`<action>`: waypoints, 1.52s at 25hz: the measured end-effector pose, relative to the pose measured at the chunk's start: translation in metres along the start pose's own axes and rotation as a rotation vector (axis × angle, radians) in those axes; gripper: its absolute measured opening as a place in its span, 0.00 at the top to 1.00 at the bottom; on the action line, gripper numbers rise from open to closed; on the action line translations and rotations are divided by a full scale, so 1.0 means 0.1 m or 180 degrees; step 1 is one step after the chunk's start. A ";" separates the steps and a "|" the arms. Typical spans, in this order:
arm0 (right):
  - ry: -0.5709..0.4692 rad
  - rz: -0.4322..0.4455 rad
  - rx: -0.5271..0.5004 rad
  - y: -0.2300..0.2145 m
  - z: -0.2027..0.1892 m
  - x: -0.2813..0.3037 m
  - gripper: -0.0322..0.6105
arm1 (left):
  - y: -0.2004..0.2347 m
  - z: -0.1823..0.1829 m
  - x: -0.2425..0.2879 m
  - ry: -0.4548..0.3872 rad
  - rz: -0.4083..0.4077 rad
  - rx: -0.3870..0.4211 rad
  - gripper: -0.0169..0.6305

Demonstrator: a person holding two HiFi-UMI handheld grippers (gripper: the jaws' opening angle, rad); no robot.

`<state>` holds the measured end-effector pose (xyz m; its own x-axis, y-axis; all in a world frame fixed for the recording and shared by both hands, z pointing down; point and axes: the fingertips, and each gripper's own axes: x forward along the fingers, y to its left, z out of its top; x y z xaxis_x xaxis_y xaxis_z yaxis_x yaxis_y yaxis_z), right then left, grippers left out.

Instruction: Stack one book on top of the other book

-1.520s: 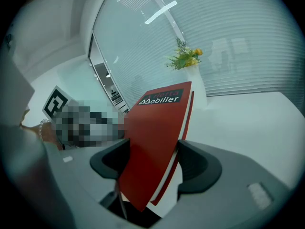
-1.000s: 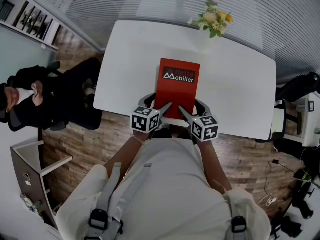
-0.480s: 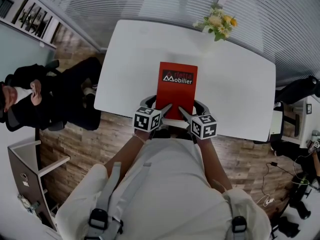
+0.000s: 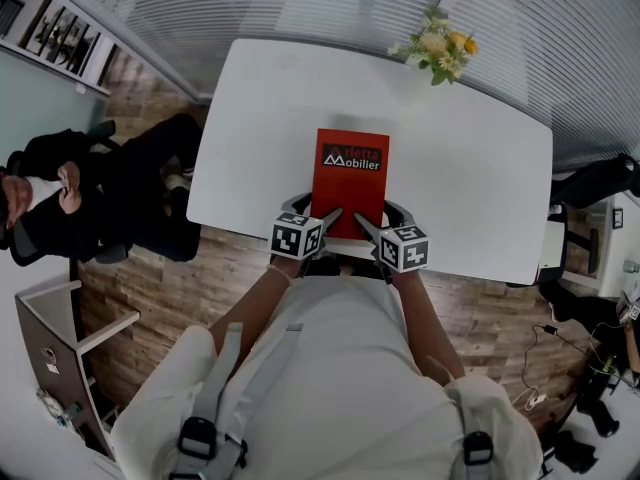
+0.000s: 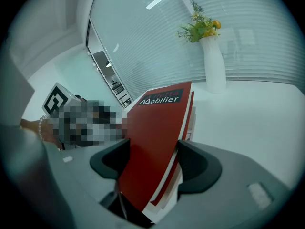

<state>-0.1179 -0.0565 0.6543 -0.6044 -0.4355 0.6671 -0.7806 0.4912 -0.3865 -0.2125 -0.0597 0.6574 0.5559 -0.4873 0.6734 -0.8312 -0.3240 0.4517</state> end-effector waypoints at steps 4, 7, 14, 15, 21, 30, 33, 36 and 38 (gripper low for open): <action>0.0087 0.0017 0.0030 -0.04 -0.05 0.08 0.46 | 0.05 -0.05 0.07 0.0064 0.0014 -0.0036 0.45; 0.0134 0.0024 0.0072 -0.07 -0.10 0.13 0.46 | 0.09 -0.08 0.12 0.0110 0.0013 -0.0047 0.45; 0.0204 0.0034 0.0133 -0.12 -0.14 0.19 0.46 | 0.12 -0.13 0.19 0.0188 0.0003 -0.0075 0.45; 0.0210 0.0039 0.0144 -0.12 -0.14 0.20 0.46 | 0.13 -0.13 0.20 0.0197 0.0000 -0.0081 0.45; 0.0261 0.0047 0.0200 -0.16 -0.20 0.25 0.46 | 0.16 -0.16 0.25 0.0246 -0.0002 -0.0098 0.45; 0.0235 0.0084 0.0242 -0.16 -0.21 0.27 0.46 | 0.18 -0.16 0.26 0.0213 0.0007 -0.0100 0.45; 0.0222 0.0092 0.0244 -0.17 -0.21 0.28 0.46 | 0.20 -0.16 0.27 0.0173 -0.0015 -0.0154 0.45; 0.0236 0.0100 0.0237 -0.16 -0.20 0.27 0.46 | 0.20 -0.16 0.26 0.0169 -0.0044 -0.0196 0.45; 0.0226 0.0079 0.0220 -0.15 -0.19 0.25 0.46 | 0.21 -0.17 0.25 0.0173 -0.0045 -0.0219 0.45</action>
<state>-0.1186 -0.0604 0.6890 -0.6128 -0.3681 0.6993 -0.7761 0.4469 -0.4448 -0.2158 -0.0647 0.6931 0.5685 -0.4378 0.6965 -0.8222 -0.2732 0.4994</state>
